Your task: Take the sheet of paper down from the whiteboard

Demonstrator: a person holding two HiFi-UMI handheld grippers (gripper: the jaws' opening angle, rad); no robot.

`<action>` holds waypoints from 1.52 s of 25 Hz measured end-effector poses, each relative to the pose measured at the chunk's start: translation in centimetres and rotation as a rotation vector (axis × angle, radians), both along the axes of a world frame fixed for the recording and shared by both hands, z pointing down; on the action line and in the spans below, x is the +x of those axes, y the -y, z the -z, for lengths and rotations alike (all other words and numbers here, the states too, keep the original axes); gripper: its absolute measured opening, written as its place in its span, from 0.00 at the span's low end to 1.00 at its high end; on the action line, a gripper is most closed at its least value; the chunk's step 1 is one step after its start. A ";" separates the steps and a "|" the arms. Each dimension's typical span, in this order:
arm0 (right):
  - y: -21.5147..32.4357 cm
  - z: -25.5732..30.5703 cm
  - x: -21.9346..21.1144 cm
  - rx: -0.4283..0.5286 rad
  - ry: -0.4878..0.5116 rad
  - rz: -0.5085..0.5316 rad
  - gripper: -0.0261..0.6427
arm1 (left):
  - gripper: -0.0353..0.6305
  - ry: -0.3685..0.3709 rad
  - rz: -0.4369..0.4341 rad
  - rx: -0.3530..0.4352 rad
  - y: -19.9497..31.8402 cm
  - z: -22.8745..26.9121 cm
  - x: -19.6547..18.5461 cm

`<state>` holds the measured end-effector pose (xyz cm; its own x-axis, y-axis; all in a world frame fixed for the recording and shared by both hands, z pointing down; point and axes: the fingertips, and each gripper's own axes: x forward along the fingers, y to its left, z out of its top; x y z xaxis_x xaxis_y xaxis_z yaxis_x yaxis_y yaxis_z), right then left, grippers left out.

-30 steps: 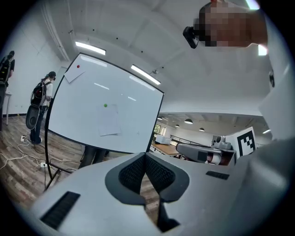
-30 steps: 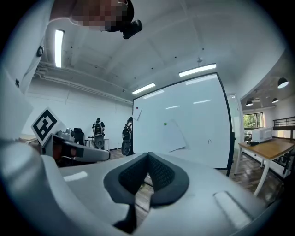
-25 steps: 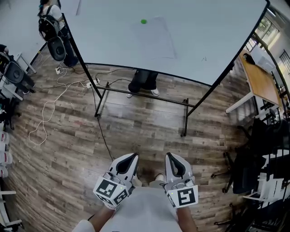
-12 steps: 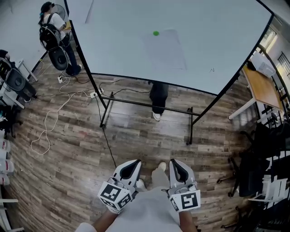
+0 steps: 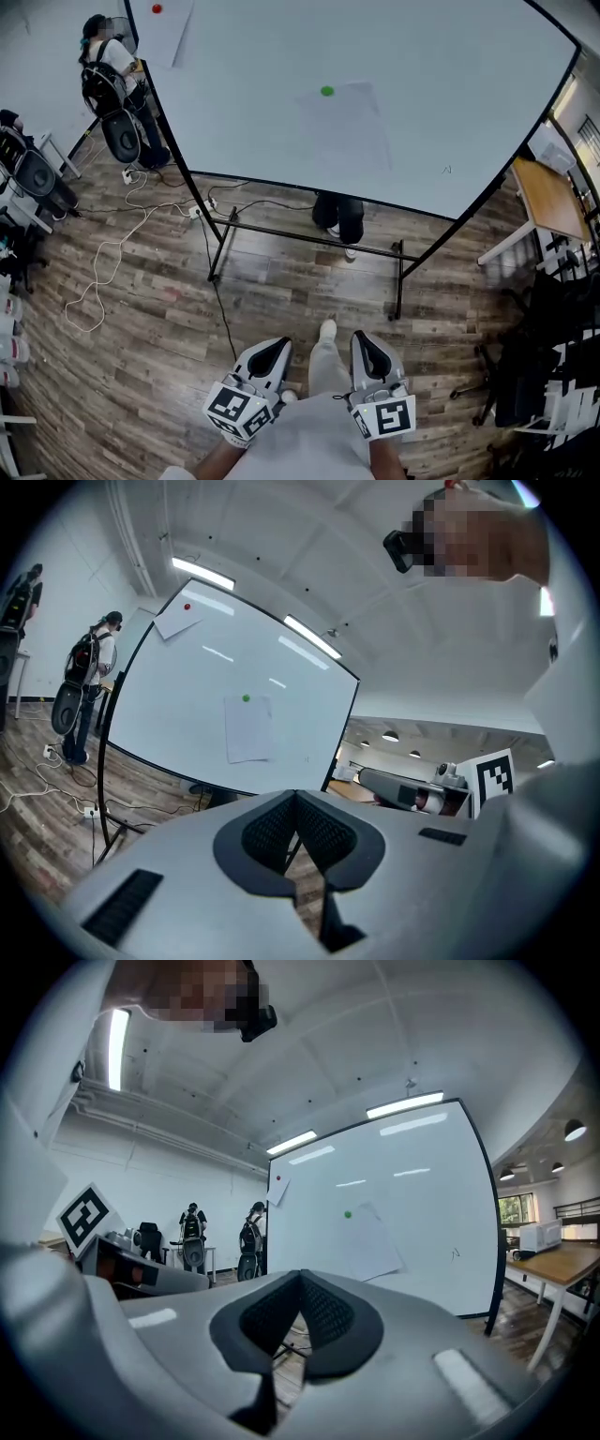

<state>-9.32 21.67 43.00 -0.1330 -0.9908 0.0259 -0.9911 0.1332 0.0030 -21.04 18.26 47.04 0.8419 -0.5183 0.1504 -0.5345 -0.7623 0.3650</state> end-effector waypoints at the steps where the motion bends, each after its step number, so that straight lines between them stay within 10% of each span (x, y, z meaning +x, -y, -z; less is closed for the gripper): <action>1: 1.0 0.0 0.6 0.002 0.001 -0.001 0.05 | 0.06 0.002 0.001 -0.006 0.9 -0.2 0.6; 22: 23.9 3.0 20.9 0.065 -0.006 0.090 0.05 | 0.06 0.052 0.062 0.073 22.4 4.3 20.3; 38: 30.8 4.0 22.8 0.062 0.019 0.160 0.05 | 0.06 0.026 0.114 0.081 28.2 4.9 23.5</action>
<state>13.45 -9.12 38.99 -0.2892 -0.9565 -0.0387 -0.9572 0.2895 -0.0027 2.50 -9.98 42.09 0.7731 -0.6219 0.1248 -0.6279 -0.7224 0.2895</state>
